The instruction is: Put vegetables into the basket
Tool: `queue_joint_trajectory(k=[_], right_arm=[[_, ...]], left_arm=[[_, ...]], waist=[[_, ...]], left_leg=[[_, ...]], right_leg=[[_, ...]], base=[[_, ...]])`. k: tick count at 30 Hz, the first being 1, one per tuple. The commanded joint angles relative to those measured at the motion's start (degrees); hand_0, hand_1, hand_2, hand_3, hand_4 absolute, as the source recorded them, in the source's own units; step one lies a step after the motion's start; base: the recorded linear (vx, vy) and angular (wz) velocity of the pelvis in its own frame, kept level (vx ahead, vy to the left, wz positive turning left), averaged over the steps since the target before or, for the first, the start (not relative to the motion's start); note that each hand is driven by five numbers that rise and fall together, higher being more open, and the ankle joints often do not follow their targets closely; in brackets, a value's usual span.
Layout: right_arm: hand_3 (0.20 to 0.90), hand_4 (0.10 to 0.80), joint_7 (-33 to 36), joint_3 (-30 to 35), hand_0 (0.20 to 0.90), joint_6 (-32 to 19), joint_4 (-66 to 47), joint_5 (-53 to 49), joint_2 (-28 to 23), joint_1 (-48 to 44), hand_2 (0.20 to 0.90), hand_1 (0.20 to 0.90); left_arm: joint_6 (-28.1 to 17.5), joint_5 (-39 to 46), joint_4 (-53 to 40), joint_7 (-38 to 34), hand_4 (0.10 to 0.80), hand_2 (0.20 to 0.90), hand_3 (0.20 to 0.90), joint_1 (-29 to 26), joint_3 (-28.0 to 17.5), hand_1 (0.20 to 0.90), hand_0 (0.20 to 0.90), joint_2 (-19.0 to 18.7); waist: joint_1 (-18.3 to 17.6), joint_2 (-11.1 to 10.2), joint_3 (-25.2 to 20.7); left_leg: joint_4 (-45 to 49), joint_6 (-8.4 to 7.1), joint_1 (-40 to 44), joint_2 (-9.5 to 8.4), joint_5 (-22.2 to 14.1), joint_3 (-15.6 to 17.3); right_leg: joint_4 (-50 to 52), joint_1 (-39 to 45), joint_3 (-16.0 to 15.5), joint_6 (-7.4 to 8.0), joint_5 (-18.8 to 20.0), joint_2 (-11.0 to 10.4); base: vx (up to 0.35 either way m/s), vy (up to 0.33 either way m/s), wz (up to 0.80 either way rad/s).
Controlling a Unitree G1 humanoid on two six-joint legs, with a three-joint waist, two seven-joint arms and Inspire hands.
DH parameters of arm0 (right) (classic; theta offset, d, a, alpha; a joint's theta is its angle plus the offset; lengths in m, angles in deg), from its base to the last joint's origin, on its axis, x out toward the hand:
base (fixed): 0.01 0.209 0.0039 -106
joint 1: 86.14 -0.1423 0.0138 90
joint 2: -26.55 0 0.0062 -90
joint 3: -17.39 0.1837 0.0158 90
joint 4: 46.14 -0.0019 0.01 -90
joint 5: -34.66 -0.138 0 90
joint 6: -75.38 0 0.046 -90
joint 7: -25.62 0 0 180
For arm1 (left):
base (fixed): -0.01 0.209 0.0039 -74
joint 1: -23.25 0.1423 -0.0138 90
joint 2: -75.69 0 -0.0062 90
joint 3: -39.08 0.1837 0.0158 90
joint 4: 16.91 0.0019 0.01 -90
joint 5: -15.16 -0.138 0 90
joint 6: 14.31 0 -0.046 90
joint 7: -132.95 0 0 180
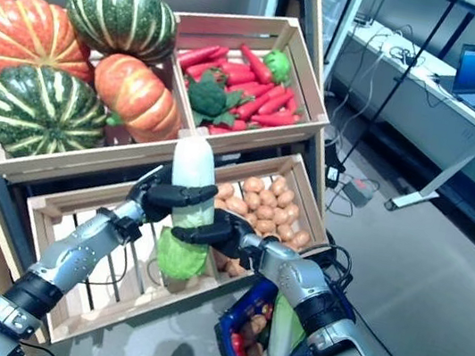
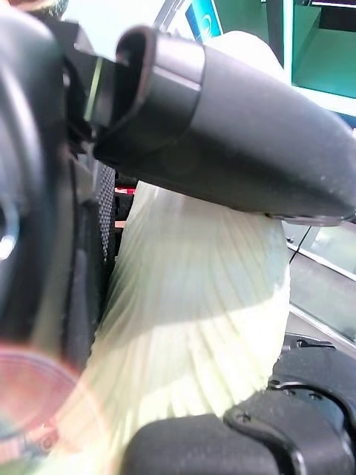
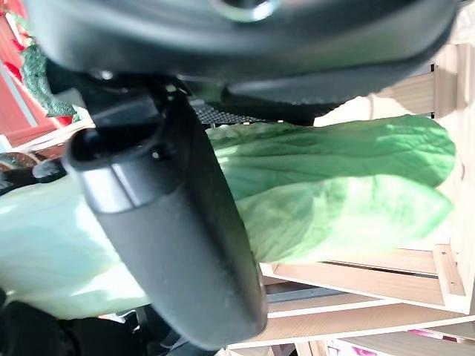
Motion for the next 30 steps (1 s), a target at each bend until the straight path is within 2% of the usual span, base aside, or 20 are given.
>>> queue_joint_trajectory(k=[1,4,5,6,7,16,30], right_arm=[[0.3,0.4,3.57,5.42,0.3,-7.21,5.22,-6.87,6.06,-9.83,0.3,0.3],[0.3,0.4,3.97,5.69,0.3,-7.5,4.86,-6.86,6.18,-9.16,0.3,0.3],[0.3,0.4,4.0,5.8,0.3,-7.59,4.83,-6.82,6.08,-8.94,0.3,0.3],[0.3,0.4,3.83,5.93,0.3,-7.61,4.91,-6.82,5.89,-8.79,0.3,0.3],[0.3,0.4,3.81,6.05,0.3,-7.62,4.95,-6.71,5.75,-8.69,0.3,0.3],[0.3,0.4,5.4,8.12,0.3,-8.87,5.26,-3.12,2.69,-5.55,0.3,0.3],[0.3,0.4,5.21,16.98,0.3,-9.13,10.65,0.11,-3.55,6.5,0.3,0.3]], left_arm=[[-4.48,7.66,-9.11,11.11,0.4,0.3,0.3,-5.35,8.18,0.3,0.3,8.69],[-4.31,7.21,-9.45,10.56,0.4,0.3,0.3,-5.33,7.87,0.3,0.3,8.57],[-4.3,6.84,-9.41,10.08,0.455,0.382,0.382,-5.36,7.72,0.382,0.382,8.52],[-4.06,6.51,-9.42,9.7,0.455,0.382,0.382,-5.36,7.52,0.382,0.382,8.42],[-3.5,6.39,-9.39,9.61,0.8,0.9,0.9,-5.38,7.39,0.9,0.9,8.27],[-2.41,4.93,-8.77,8.9,0.8,0.9,0.9,-4.64,4.84,0.9,0.9,6.66],[-2.0,1.61,-6.81,9.29,0.8,0.9,0.9,-1.33,-2.66,0.9,0.9,2.25]], waist=[[0.12,0.28,-4.53],[0.07,0.32,-4.45],[0.03,0.32,-4.41],[0.01,0.33,-4.45],[-0.03,0.34,-4.48],[-0.56,0.38,-4.58],[-1.84,0.42,-4.31]], left_leg=[[-0.18,1.24,-1.7,-1.03,-3.36,0.22],[-0.18,1.27,-1.69,-1.04,-3.32,0.26],[-0.18,1.28,-1.69,-1.04,-3.3,0.29],[-0.18,1.29,-1.71,-1.04,-3.31,0.32],[-0.18,1.29,-1.74,-1.04,-3.31,0.34],[-0.18,1.37,-1.8,-0.98,-3.27,0.87],[-0.18,1.46,-1.95,-0.56,-3.32,2.76]], right_leg=[[0.04,-0.31,0.95,-3.29,-1.33,0.1],[0.04,-0.32,1.01,-3.28,-1.31,0.1],[0.04,-0.35,1.07,-3.27,-1.28,0.11],[0.04,-0.38,1.1,-3.27,-1.28,0.12],[0.04,-0.42,1.12,-3.26,-1.28,0.13],[0.04,-0.77,1.67,-3.15,-1.11,0.27],[0.04,-1.69,2.94,-2.94,-0.66,0.5]], base=[[0.0,0.0,0.0],[0.0,0.0,0.0],[0.0,0.0,0.0],[0.0,0.0,0.0],[0.0,0.0,0.0],[-0.002,0.0,-0.01],[-0.011,-0.011,-0.07]])
